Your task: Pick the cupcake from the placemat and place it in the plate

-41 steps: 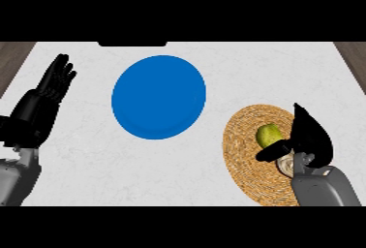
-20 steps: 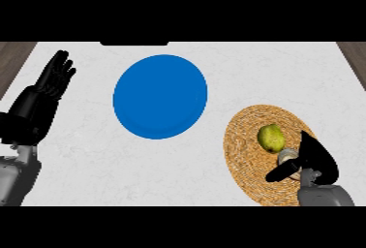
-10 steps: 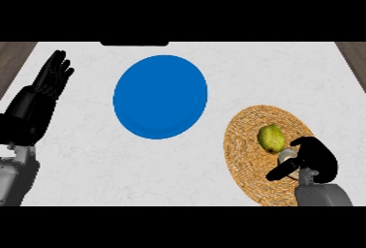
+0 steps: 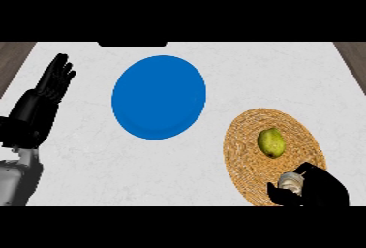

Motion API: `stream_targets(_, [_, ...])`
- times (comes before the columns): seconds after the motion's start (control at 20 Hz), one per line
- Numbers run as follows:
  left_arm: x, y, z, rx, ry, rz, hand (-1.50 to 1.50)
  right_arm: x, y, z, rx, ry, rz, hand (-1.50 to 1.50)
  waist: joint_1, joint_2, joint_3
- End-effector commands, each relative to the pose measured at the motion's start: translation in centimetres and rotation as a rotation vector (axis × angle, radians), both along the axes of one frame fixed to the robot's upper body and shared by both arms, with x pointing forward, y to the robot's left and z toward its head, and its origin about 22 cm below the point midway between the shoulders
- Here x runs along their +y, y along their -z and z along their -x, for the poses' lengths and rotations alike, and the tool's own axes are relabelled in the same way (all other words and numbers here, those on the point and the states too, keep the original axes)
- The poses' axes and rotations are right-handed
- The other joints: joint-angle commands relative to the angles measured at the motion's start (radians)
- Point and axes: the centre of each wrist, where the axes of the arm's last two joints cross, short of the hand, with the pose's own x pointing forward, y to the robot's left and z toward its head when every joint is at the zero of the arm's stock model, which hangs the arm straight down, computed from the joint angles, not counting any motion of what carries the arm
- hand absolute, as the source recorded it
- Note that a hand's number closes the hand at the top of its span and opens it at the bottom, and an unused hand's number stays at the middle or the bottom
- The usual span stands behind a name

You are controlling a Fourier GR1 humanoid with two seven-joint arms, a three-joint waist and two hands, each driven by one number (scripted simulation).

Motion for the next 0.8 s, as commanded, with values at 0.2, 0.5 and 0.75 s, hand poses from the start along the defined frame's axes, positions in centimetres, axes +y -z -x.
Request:
stream_targets(0.2, [1.3,-1.4,-0.4,-0.017,0.001,0.002,0.00,1.4,-4.8,1.0,-0.212,-0.116,0.113,1.50,0.006,0.004,0.003])
stream_targets(0.5, [-0.3,0.5,-0.4,-0.016,-0.008,-0.013,0.00,6.7,-9.1,2.4,-0.434,-0.277,0.001,1.50,0.006,0.004,0.002])
stream_targets(0.75, [-0.3,-0.2,-0.8,-0.005,0.008,0.004,0.00,9.0,-13.2,2.4,-0.660,-0.395,-0.179,1.50,0.012,0.005,0.003])
